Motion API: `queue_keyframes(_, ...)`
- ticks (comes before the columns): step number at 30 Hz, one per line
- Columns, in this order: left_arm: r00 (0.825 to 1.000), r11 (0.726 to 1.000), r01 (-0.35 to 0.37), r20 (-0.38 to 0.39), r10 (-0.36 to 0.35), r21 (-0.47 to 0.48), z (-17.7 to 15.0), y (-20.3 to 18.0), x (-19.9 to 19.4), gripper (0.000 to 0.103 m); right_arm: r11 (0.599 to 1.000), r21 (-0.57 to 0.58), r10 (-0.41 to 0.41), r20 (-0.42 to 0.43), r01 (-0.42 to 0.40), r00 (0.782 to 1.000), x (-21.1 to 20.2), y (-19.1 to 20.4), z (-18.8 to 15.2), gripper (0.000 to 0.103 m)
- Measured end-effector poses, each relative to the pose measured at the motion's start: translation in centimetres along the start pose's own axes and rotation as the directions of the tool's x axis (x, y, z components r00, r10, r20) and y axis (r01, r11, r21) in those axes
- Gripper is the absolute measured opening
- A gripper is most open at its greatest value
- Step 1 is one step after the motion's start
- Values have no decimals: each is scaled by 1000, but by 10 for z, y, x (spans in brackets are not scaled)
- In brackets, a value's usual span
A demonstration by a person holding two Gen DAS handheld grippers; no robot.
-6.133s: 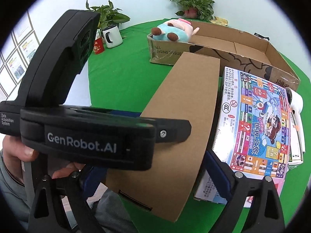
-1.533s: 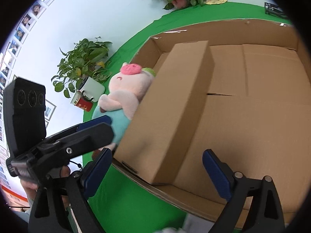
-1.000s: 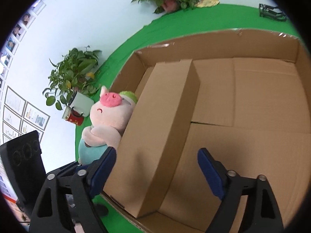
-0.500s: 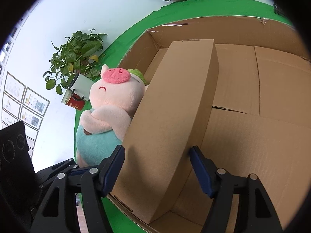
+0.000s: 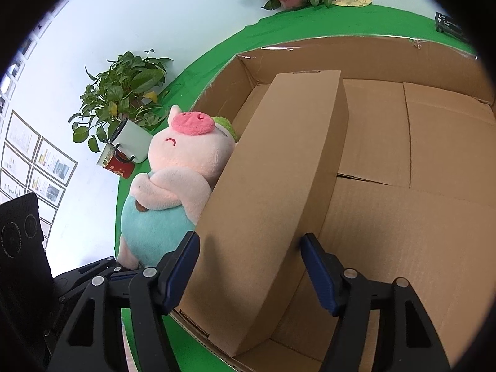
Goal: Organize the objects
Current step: 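Lower the long brown box into the open box and open both grippers, then grasp the colourful board-game box with the right gripper while the left gripper grasps it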
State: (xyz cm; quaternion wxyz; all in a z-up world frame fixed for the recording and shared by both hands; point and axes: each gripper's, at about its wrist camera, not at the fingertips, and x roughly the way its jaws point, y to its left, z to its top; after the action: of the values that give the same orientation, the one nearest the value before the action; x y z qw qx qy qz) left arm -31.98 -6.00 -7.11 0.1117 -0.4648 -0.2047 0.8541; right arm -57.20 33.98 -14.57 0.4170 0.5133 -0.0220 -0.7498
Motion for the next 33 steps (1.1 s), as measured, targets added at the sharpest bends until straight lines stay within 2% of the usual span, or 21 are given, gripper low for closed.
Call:
queue_keyframes(2, 1000, 1000, 9, 1, -9, 7, 1, -3, -1, 90, 1000, -7, 1, 9, -1, 1000, -2, 3, 0, 66)
queue_keyframes(5, 1000, 1000, -15, -2, 15, 13, -1, -5, 0, 90, 1000, -17, -11, -1, 11, 1000, 0, 4, 1, 66)
queue_keyframes(9, 999, 999, -44, 30, 44, 13, -5, -3, -11, 90, 1000, 28, 8, 2, -8, 1000, 1, -5, -1, 69)
queue_keyframes(12, 991, 993, -110, 86, 107, 38, -14, -7, -33, 91, 999, 53, -9, 56, 6, 998, -14, -9, -3, 88)
queue_keyframes(14, 980, 986, -154, 133, 145, 60, -19, -12, -46, 94, 997, 58, -56, 103, 51, 993, -31, -10, -5, 94)
queue_keyframes(15, 976, 984, -167, 156, 155, 68, -22, -15, -51, 97, 996, 58, -79, 137, 72, 987, -43, -10, -8, 103)
queue_keyframes(17, 955, 972, -221, 221, 198, 84, -32, -22, -66, 103, 992, 57, -118, 195, 109, 974, -68, -9, -14, 102)
queue_keyframes(20, 924, 949, -296, 284, 256, 105, -42, -34, -79, 103, 986, 53, -166, 268, 157, 949, -103, -10, -27, 102)
queue_keyframes(21, 920, 945, -307, 289, 264, 112, -45, -39, -82, 103, 984, 56, -178, 292, 169, 940, -115, -9, -34, 102)
queue_keyframes(25, 914, 938, -324, 299, 275, 126, -63, -59, -91, 103, 976, 42, -214, 354, 214, 911, -155, -7, -63, 102)
queue_keyframes(28, 911, 937, -324, 313, 270, 133, -70, -70, -90, 103, 973, 9, -217, 375, 230, 901, -175, -5, -88, 102)
queue_keyframes(31, 917, 939, -314, 301, 261, 142, -90, -80, -92, 103, 975, -29, -194, 377, 221, 906, -190, -5, -123, 102)
queue_keyframes(33, 932, 945, -292, 267, 246, 147, -107, -83, -89, 103, 984, -41, -148, 349, 172, 925, -195, -11, -151, 102)
